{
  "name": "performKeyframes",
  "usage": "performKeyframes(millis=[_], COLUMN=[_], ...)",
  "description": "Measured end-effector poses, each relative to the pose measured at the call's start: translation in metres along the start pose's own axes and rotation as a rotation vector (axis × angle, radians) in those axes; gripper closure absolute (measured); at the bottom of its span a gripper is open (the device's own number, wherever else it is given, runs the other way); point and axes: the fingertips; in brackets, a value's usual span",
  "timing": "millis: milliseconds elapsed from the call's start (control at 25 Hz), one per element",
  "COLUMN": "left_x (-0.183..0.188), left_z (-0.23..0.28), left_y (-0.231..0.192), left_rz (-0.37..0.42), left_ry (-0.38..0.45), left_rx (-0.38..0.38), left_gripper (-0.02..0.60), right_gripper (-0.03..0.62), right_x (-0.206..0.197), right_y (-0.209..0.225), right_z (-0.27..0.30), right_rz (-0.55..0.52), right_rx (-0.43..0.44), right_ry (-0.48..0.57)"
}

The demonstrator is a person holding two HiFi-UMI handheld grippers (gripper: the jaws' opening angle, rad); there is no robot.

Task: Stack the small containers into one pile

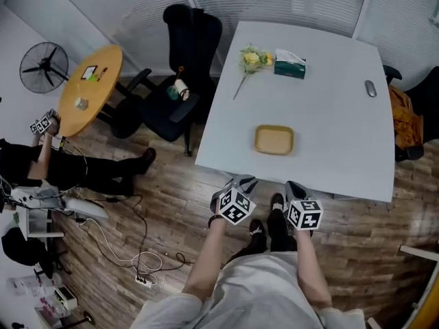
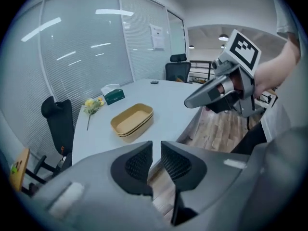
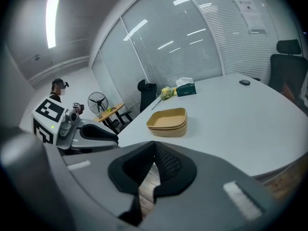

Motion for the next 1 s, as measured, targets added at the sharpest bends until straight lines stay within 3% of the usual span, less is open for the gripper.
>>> performKeyframes(millis=[200,320,1000], left_x=[0.002,0.003,-0.011], left_z=[-0.019,-0.031,-0.047], left_y=[0.001,0.002,0.008], left_rz=[-0.187,-0.26,-0.42], left_ry=[0.126,0.181,0.274], left_rx=[0.039,0.058,0.047], left_gripper=[0.523,0.523,0.525], right_gripper=[0.594,0.594,0.594], right_x=[-0.011,-0.018,-0.015], right_y=[-0.022,-0.031,-0.039], right_z=[-0.014,-0.015,-0.011], right_rz=[0.016,0.004,-0.028], right_rx=[-0.003,0.0,-0.03], right_ry=[0.049,0.056,0.1])
Point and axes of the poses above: the fingertips, and each gripper's own axes: z forward along the fingers, y to its right, x out of its top, and after that the axes turned 3 degrees about -y, right-handed
